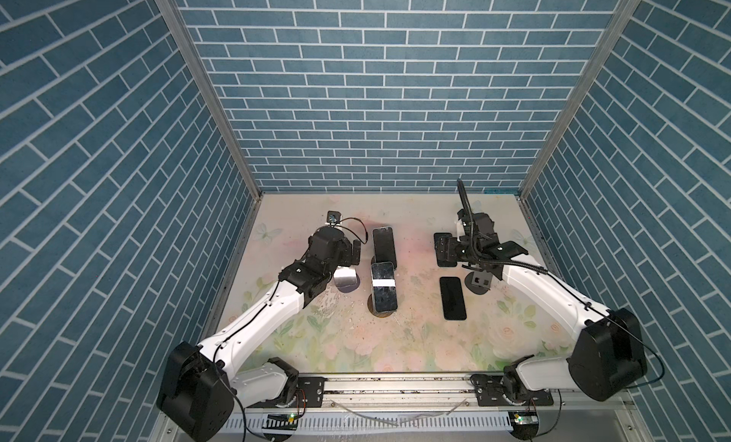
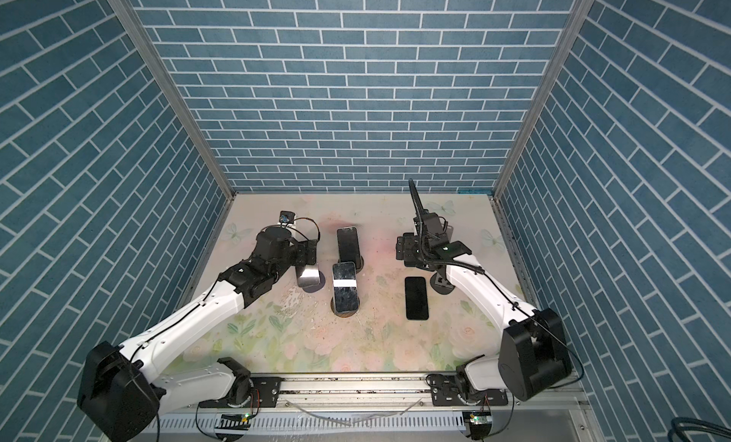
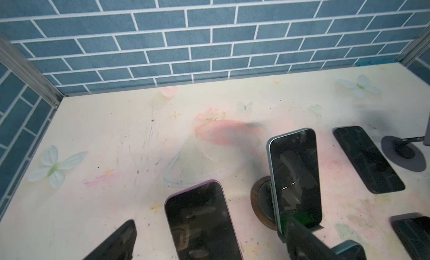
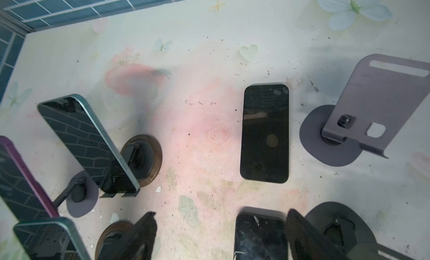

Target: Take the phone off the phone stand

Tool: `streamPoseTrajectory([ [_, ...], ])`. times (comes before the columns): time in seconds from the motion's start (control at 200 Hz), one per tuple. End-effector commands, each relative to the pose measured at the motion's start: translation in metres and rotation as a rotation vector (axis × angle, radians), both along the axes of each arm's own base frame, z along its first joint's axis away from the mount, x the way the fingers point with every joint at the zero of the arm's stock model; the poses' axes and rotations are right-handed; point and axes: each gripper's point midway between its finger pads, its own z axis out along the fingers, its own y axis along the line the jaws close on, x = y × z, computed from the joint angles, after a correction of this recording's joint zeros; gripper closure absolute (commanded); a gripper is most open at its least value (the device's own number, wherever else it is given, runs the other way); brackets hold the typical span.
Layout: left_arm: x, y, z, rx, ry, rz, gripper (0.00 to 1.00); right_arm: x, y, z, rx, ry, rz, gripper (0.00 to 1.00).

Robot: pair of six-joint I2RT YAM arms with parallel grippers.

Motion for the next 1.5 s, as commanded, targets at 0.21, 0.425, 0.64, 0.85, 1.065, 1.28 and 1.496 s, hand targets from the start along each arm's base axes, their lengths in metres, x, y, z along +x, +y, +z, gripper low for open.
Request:
streamPoseTrajectory([
  [0.21,-0.023,-0.007,-0.017,0.059,0.216,0.115,0.00,0.028,-0.024,0.013,-0.131,-0.052,-0.193,0.12],
  [0.425,-0.041,-0.030,-0.026,0.153,0.289,0.117,0.00,0.035,-0.025,0.012,-0.155,-0.066,-0.196,0.12],
  [0.64,-0.056,-0.053,-0.030,0.089,0.345,0.099,0.00,0.038,-0.021,0.008,-0.177,-0.061,-0.162,0.12],
  [0.85,-0.057,-0.079,-0.041,0.044,0.380,0.075,0.00,0.039,-0.019,0.009,-0.173,-0.073,-0.141,0.11],
  [1.065,-0.056,-0.098,-0.047,0.046,0.403,0.069,0.00,0.040,-0.015,0.009,-0.171,-0.084,-0.117,0.11],
  [1.28,-0.055,-0.102,-0.064,0.020,0.442,0.133,0.00,0.040,-0.013,0.011,-0.158,-0.102,-0.099,0.11],
  [1.496,-0.053,-0.112,-0.072,-0.016,0.461,0.145,0.00,0.035,-0.015,0.006,-0.157,-0.104,-0.091,0.10],
])
